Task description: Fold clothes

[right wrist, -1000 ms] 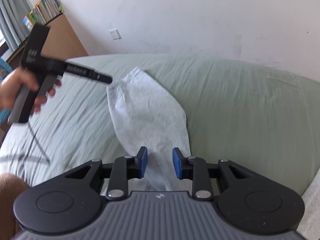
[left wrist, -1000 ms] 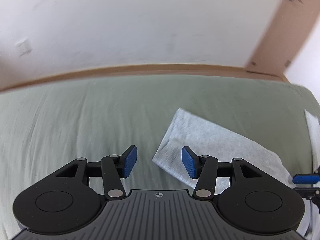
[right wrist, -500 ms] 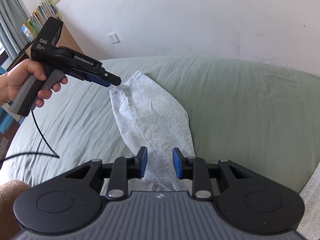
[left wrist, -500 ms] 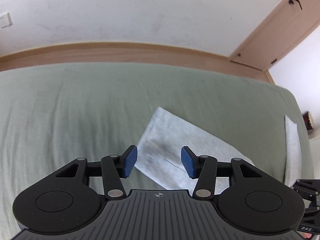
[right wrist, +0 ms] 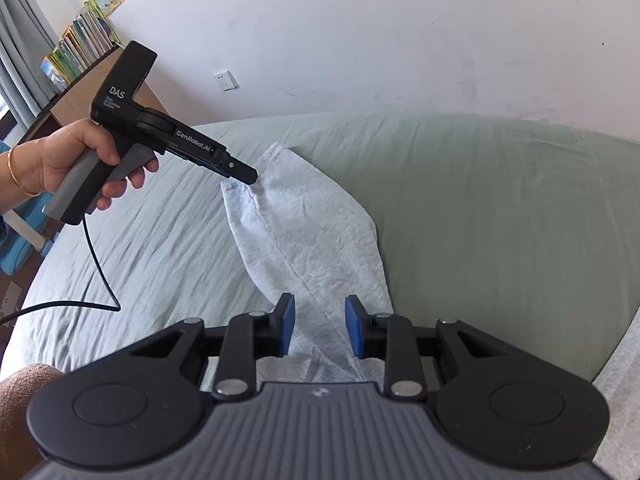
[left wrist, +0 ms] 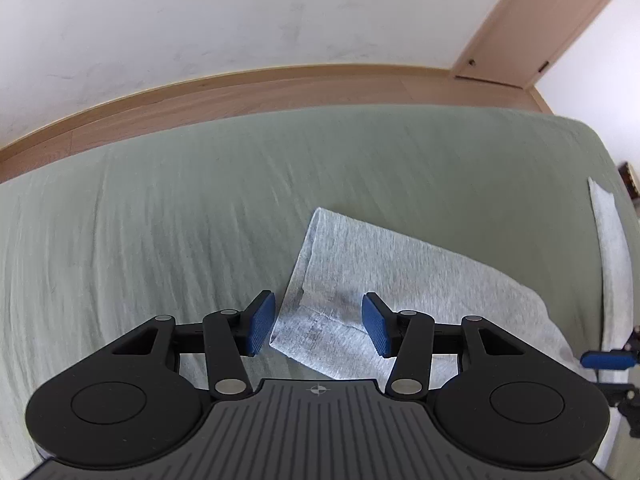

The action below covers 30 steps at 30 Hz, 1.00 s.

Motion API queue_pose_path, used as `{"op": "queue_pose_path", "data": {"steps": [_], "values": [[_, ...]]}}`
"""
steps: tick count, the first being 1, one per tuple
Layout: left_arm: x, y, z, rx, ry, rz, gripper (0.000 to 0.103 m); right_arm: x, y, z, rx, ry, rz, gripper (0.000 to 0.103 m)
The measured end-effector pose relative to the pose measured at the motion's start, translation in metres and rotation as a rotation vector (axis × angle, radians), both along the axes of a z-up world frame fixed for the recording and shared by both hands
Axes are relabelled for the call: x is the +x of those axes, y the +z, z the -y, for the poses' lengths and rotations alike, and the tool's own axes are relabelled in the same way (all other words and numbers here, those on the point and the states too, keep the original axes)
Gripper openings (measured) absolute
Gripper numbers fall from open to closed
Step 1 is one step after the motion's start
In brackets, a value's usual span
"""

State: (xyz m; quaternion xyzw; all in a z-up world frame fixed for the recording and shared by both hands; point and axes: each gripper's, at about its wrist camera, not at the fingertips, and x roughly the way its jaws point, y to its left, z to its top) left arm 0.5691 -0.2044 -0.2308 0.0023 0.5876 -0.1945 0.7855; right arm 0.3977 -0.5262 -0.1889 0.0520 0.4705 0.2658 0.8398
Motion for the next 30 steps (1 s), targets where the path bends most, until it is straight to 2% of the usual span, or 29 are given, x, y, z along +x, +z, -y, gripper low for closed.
{"op": "queue_pose_path", "data": {"steps": [4,9,11,13,19,23,27,30], "values": [[-0.003,0.0,0.003,-0.013,-0.039,-0.002,0.027,0.0,0.0,-0.002,-0.002,0.001,-0.005,0.03],[-0.004,0.002,0.008,0.0,-0.067,0.012,0.02,0.002,-0.003,-0.004,-0.025,0.004,-0.001,0.03],[-0.004,0.002,0.009,0.008,-0.074,0.017,0.01,0.002,-0.004,-0.004,-0.046,0.008,0.006,0.03],[-0.004,0.003,0.009,0.009,-0.08,0.023,0.004,0.001,-0.006,-0.003,-0.059,0.015,0.01,0.03],[-0.006,0.018,0.01,-0.032,-0.115,0.052,0.004,-0.007,-0.009,-0.006,-0.091,0.08,0.029,0.03],[-0.003,0.043,0.004,-0.078,-0.109,0.087,0.004,-0.011,-0.007,-0.01,-0.116,0.125,0.044,0.03],[0.002,0.07,0.001,-0.102,-0.1,0.123,0.004,-0.01,-0.009,-0.01,-0.141,0.124,0.043,0.029],[0.003,0.084,0.004,-0.108,-0.101,0.143,0.004,-0.009,-0.009,-0.006,-0.131,0.113,0.042,0.017]]}}
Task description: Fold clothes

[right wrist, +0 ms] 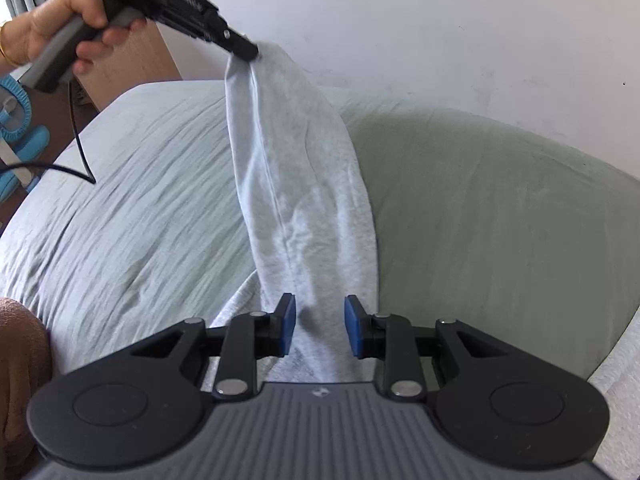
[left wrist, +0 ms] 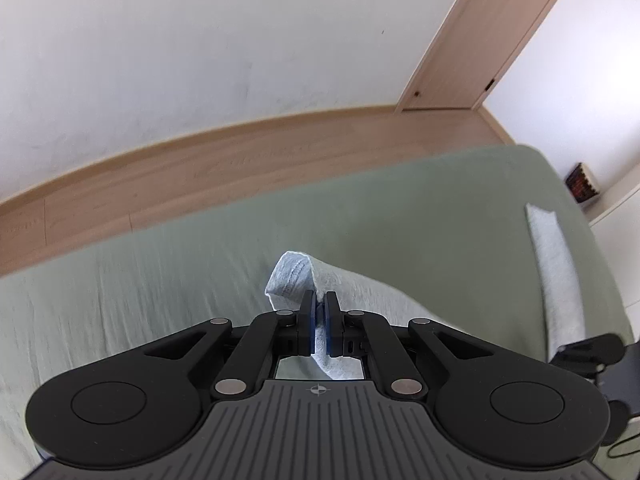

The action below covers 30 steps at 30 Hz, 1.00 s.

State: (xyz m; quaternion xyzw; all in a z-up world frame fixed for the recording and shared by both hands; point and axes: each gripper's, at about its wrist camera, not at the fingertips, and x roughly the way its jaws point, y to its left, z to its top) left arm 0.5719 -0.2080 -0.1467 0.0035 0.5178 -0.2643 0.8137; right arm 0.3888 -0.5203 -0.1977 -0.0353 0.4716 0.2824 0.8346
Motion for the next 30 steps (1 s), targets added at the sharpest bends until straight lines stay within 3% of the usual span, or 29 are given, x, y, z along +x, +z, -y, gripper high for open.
{"op": "queue_pose_path", "data": {"steps": [9,11,18,20,25,28,30], "values": [[0.005,0.045,0.025,-0.019,-0.018,0.06,0.004,-0.012,0.01,-0.001,-0.025,0.026,0.061,0.023],[0.004,0.057,0.033,-0.01,-0.033,0.078,0.004,-0.011,0.01,0.0,-0.012,0.017,0.066,0.009],[-0.004,0.09,0.052,0.044,-0.034,0.144,0.004,-0.027,0.041,0.021,0.136,-0.009,0.109,0.005],[-0.016,0.111,0.055,0.05,-0.031,0.179,0.004,-0.035,0.049,0.025,0.194,0.012,0.118,0.005],[-0.027,0.143,0.052,0.074,-0.001,0.182,0.004,-0.048,0.065,0.034,0.355,0.051,0.13,0.005],[-0.021,0.154,0.058,0.106,0.028,0.182,0.004,-0.041,0.066,0.05,0.448,-0.009,0.119,0.005],[-0.012,0.154,0.069,0.128,0.033,0.187,0.004,-0.026,0.06,0.06,0.457,-0.075,0.097,0.005]]}}
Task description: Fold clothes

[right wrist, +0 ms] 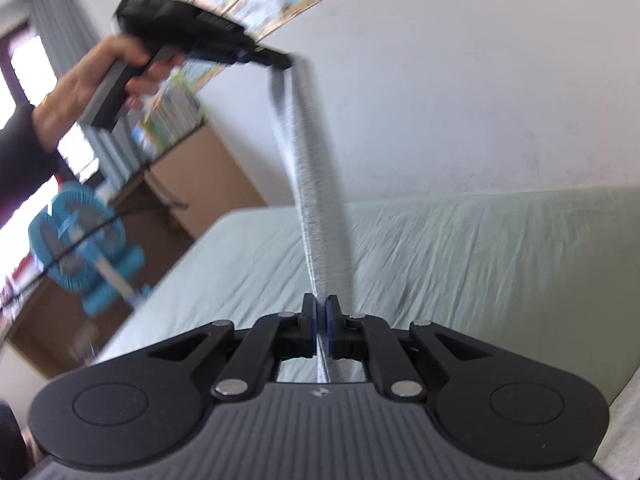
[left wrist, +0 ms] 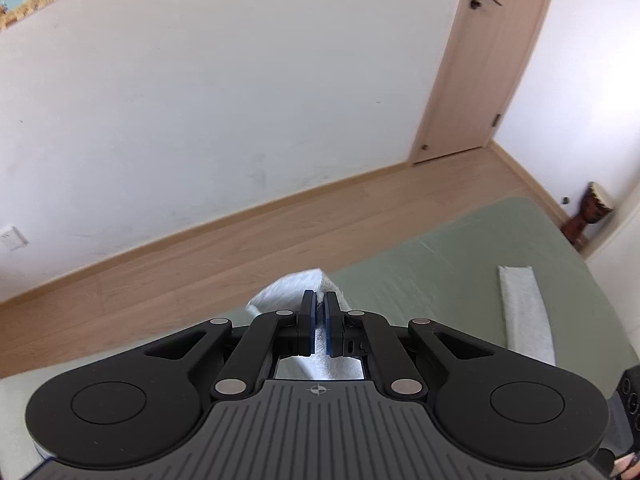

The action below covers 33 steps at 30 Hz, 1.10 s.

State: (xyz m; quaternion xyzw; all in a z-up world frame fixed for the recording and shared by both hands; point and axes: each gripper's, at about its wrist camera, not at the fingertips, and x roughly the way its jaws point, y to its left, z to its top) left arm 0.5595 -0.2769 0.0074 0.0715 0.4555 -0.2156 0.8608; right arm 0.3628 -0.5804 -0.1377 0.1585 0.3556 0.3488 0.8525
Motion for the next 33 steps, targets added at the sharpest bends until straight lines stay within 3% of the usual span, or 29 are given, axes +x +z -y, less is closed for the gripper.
{"op": "queue_pose_path", "data": {"steps": [3,10,17,21,26,31,33], "values": [[0.025,-0.026,0.034,0.067,-0.01,-0.006,0.004,0.027,-0.022,0.014,-0.008,-0.124,-0.089,0.005],[0.09,-0.137,0.142,0.178,-0.069,-0.017,0.004,0.067,-0.088,0.036,-0.071,-0.304,-0.262,0.004],[0.117,-0.214,0.225,0.155,-0.115,-0.074,0.004,0.076,-0.118,0.057,-0.109,-0.395,-0.332,0.004],[0.128,-0.236,0.249,0.167,-0.151,-0.102,0.004,0.082,-0.112,0.064,-0.159,-0.438,-0.345,0.004],[0.139,-0.247,0.246,0.166,-0.136,-0.137,0.007,0.087,-0.109,0.07,-0.18,-0.432,-0.35,0.004],[0.148,-0.23,0.227,0.142,-0.1,-0.146,0.033,0.092,-0.104,0.069,-0.265,-0.413,-0.336,0.005],[0.147,-0.214,0.213,0.144,-0.102,-0.124,0.035,0.092,-0.101,0.066,-0.277,-0.404,-0.325,0.005]]}}
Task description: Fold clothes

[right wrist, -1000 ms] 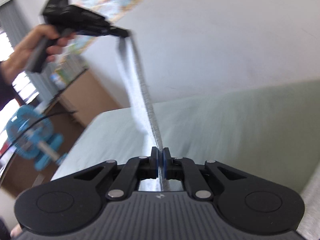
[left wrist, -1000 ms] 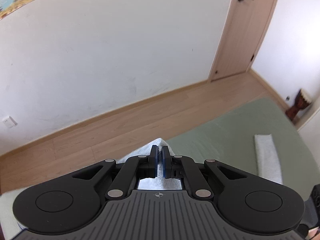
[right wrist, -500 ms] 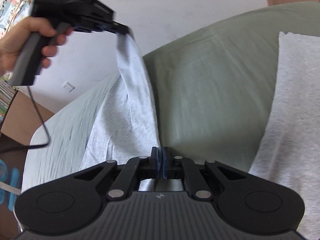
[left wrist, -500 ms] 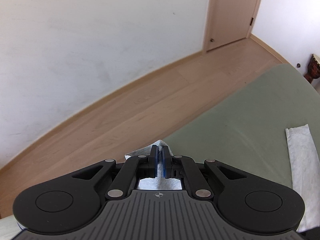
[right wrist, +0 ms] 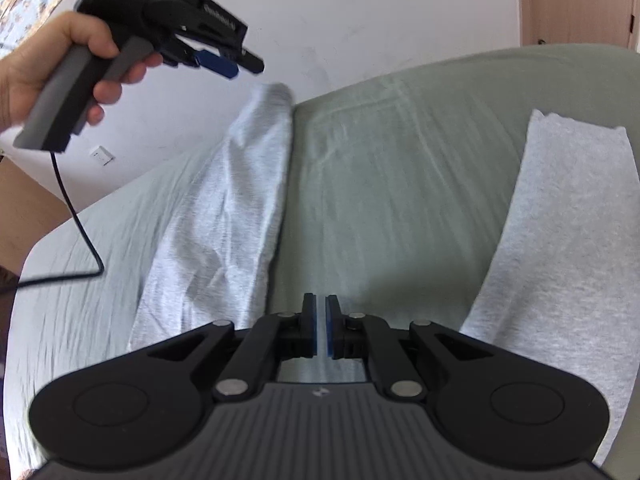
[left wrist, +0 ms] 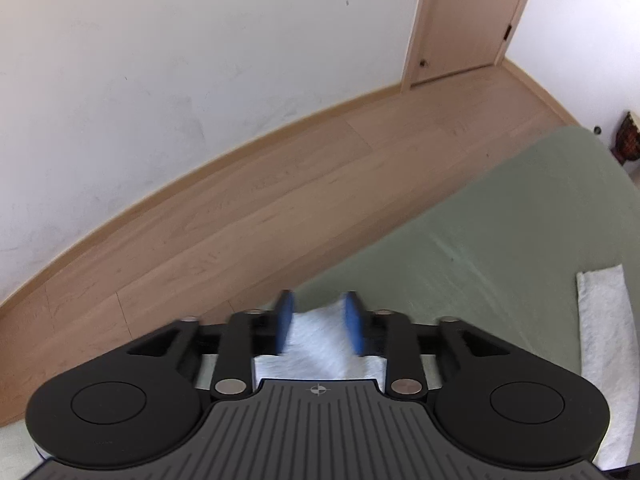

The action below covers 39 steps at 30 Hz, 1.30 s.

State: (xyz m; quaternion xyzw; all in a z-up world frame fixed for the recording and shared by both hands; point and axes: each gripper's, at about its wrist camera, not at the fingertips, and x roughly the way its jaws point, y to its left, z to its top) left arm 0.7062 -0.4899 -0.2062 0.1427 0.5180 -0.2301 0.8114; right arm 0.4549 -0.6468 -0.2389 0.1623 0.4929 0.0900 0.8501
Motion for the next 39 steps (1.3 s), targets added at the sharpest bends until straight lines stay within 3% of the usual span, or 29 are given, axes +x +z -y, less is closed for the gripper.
{"op": "queue_pose_path", "data": {"steps": [3,9,21,27,33,35,37,39], "values": [[-0.011,0.024,-0.009,-0.002,-0.024,0.034,0.038,-0.003,0.006,-0.005,-0.002,0.017,0.02,0.005],[-0.071,0.055,-0.025,0.05,-0.209,0.046,0.038,-0.01,0.018,-0.019,0.003,0.044,0.035,0.005],[-0.174,0.064,-0.076,0.066,-0.285,0.016,0.038,-0.051,0.052,-0.045,-0.053,0.104,0.074,0.005],[-0.225,0.042,-0.112,-0.004,-0.237,-0.05,0.038,-0.061,0.06,-0.054,-0.072,0.122,0.069,0.005],[-0.261,0.009,-0.133,-0.011,-0.191,-0.109,0.038,-0.073,0.05,-0.056,-0.107,0.17,0.017,0.006],[-0.274,-0.001,-0.143,-0.042,-0.154,-0.144,0.038,-0.077,0.048,-0.055,-0.094,0.183,-0.006,0.009],[-0.288,-0.012,-0.153,-0.083,-0.123,-0.182,0.039,-0.078,0.04,-0.052,-0.079,0.197,-0.038,0.021],[-0.301,-0.022,-0.16,-0.096,-0.109,-0.201,0.039,-0.079,0.033,-0.052,-0.086,0.198,-0.067,0.024]]}}
